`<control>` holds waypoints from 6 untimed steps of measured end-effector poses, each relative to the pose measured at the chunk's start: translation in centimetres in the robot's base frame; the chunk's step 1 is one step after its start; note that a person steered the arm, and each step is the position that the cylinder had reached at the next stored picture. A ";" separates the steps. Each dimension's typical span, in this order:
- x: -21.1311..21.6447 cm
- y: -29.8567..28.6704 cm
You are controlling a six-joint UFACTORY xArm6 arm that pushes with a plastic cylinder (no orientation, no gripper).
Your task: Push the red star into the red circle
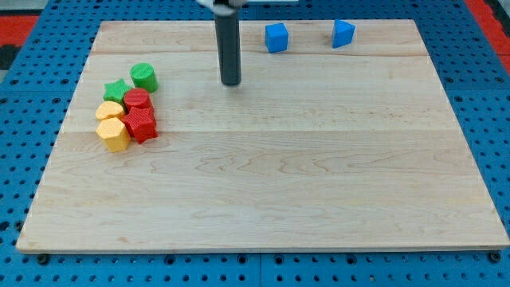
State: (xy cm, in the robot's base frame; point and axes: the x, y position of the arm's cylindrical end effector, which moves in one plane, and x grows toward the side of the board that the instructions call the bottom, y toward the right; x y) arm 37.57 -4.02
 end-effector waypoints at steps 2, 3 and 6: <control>12.3 -4.5; 13.4 -9.8; 6.0 -13.3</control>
